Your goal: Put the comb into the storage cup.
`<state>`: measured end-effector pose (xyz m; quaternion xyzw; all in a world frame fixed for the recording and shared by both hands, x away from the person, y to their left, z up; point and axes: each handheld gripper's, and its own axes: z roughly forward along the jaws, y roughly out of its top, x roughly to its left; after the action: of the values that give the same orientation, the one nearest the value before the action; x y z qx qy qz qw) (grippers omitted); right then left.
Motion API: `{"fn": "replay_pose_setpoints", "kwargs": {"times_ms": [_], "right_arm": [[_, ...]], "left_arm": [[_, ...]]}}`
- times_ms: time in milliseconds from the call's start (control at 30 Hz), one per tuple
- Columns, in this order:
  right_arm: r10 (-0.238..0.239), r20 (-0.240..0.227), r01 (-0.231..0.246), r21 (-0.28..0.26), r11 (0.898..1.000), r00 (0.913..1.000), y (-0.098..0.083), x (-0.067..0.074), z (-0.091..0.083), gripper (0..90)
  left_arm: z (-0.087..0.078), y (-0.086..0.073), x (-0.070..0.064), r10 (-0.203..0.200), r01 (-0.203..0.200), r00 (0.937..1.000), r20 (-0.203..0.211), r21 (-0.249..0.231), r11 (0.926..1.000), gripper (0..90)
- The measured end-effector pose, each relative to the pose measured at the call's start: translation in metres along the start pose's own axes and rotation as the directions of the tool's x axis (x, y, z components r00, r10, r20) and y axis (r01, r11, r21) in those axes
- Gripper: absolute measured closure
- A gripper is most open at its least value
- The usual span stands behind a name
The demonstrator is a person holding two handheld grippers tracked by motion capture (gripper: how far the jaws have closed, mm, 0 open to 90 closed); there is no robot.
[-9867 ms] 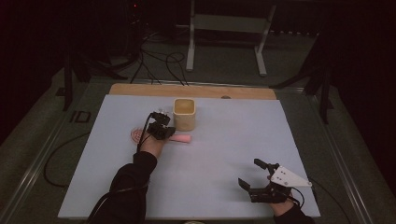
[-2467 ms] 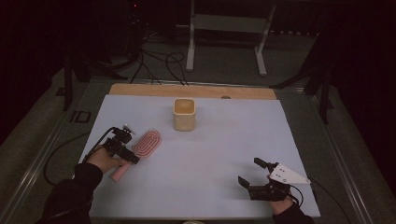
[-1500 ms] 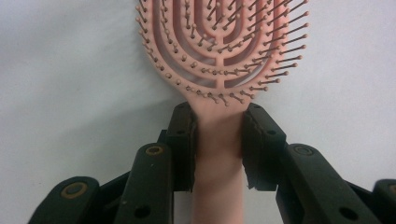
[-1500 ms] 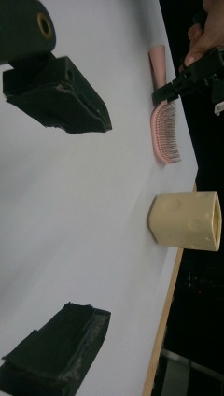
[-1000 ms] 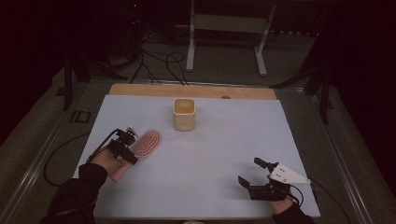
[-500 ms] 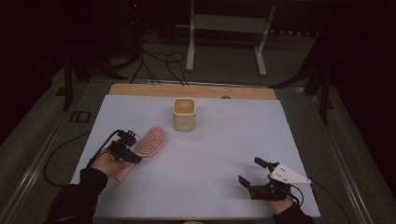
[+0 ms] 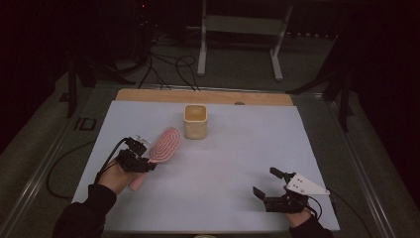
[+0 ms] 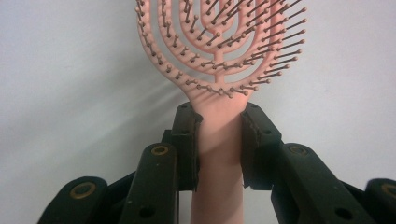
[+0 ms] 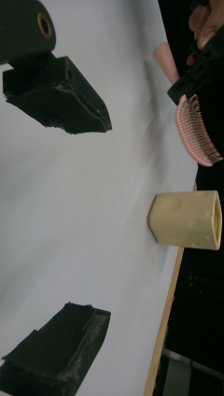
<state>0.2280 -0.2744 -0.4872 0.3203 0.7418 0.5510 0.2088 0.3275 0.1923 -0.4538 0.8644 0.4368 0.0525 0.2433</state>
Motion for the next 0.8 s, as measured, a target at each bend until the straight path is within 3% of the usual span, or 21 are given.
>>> {"fn": "replay_pose_setpoints", "kwargs": {"times_ms": [267,467,800], "right_arm": [[0.002,-0.004,-0.002,-0.004,1.000,1.0000,0.000,0.000,0.000,8.3],[0.004,-0.004,-0.004,-0.002,1.000,1.0000,0.000,-0.001,0.001,8.3],[0.005,-0.003,-0.005,-0.006,1.000,1.0000,0.000,0.000,0.000,8.3]], "left_arm": [[-0.006,0.003,-0.017,0.032,-0.032,0.9995,0.003,-0.071,0.9969,71.1],[-0.005,0.008,-0.032,0.077,-0.073,0.9968,0.023,-0.121,0.9899,71.1],[-0.002,0.011,-0.050,0.129,-0.119,0.9909,0.037,-0.206,0.9712,71.1]]}}
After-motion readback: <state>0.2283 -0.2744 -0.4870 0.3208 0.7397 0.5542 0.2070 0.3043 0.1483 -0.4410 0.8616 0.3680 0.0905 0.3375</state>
